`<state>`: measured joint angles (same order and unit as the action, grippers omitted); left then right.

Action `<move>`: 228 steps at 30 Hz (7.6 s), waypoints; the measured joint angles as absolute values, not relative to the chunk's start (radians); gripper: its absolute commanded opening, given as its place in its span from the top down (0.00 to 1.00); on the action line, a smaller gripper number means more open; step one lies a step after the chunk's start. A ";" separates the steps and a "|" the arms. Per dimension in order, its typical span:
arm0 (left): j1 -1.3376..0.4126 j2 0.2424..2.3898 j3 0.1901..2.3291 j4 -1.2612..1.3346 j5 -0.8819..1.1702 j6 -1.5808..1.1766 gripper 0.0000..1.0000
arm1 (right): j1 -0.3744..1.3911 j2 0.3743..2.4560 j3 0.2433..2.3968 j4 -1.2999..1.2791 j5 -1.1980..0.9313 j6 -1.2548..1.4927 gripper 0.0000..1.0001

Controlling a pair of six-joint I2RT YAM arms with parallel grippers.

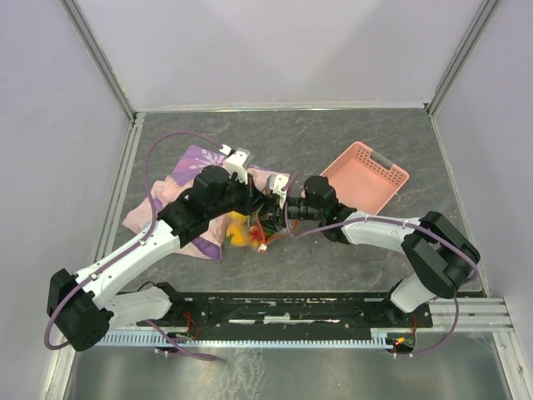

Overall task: Open the zip-top bag and remove the fake food
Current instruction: Pick up the fake fruit from the zipper food storage bag.

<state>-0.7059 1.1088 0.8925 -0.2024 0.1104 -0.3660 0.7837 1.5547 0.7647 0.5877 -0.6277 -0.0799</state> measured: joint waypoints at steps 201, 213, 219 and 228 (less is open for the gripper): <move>-0.513 0.955 0.754 -0.251 0.374 -0.387 0.97 | 0.816 1.364 0.688 0.440 -0.437 -0.261 0.98; -0.512 0.991 0.754 -0.221 0.364 -0.400 0.97 | 0.736 1.362 0.682 0.648 -0.501 -0.085 0.98; -0.512 0.998 0.754 -0.222 0.351 -0.400 0.97 | 0.735 1.344 0.722 0.510 -0.489 -0.104 0.98; -0.512 1.012 0.766 -0.186 0.392 -0.412 0.97 | 0.766 1.395 0.802 0.315 -0.469 -0.170 0.93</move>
<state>-0.5121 1.0119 0.7658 -0.1856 0.3916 -0.4122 0.7662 1.3952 0.8017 0.3153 -0.4690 -0.1699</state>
